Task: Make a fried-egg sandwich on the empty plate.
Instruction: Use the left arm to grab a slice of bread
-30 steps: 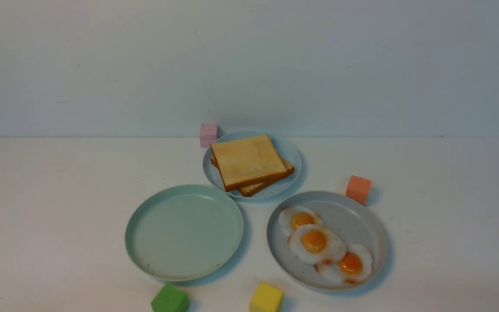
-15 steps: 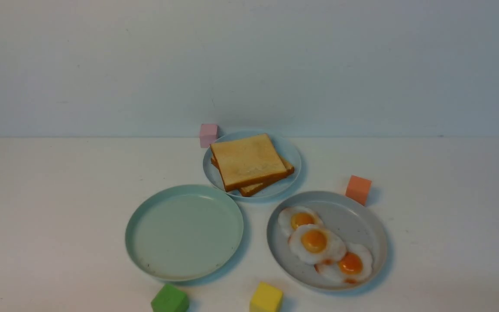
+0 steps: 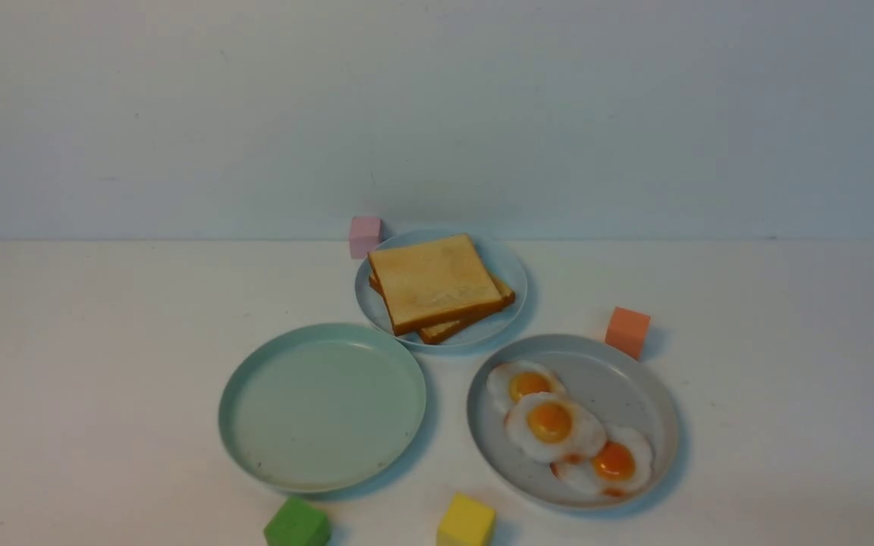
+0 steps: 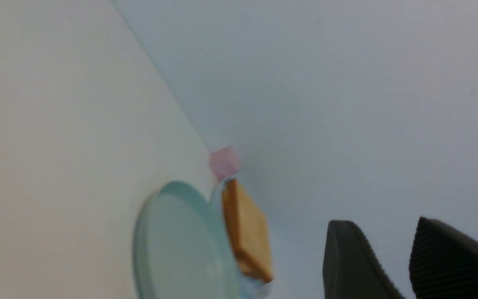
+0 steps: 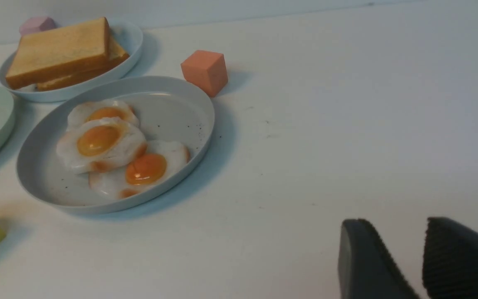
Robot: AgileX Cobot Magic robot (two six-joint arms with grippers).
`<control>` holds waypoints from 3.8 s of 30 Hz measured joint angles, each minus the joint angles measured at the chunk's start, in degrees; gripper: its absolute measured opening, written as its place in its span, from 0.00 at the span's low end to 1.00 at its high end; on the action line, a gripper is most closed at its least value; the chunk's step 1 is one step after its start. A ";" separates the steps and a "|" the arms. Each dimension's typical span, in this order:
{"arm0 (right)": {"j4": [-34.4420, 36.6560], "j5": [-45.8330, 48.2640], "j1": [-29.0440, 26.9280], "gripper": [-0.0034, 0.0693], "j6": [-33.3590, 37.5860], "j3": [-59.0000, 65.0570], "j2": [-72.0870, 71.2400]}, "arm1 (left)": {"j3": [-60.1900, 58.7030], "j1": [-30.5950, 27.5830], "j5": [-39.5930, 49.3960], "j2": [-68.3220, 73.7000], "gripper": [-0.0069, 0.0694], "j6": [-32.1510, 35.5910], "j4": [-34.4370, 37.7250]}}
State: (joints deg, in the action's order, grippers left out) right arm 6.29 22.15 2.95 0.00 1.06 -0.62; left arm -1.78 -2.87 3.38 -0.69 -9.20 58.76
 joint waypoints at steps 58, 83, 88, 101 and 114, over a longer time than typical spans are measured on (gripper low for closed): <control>15.61 44.03 10.35 0.06 13.77 -51.10 28.39 | 117.25 29.24 51.71 129.90 0.56 34.76 -50.32; 15.39 44.08 10.35 0.08 13.77 -51.10 28.44 | 117.92 29.24 44.81 133.32 0.69 46.22 -56.11; 15.45 44.08 10.35 0.09 13.77 -51.10 28.44 | 117.92 29.24 44.05 134.23 0.68 46.33 -56.13; 15.39 44.08 10.35 0.09 13.77 -51.10 28.44 | 118.15 29.24 42.65 135.89 0.61 46.33 -56.96; 15.39 44.08 10.35 0.10 13.77 -51.10 28.44 | 118.61 29.62 45.22 135.50 0.10 45.48 -56.19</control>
State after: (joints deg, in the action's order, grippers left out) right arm 21.68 66.23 13.30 13.77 -50.04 27.81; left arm 116.83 26.75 48.60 134.80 36.28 2.57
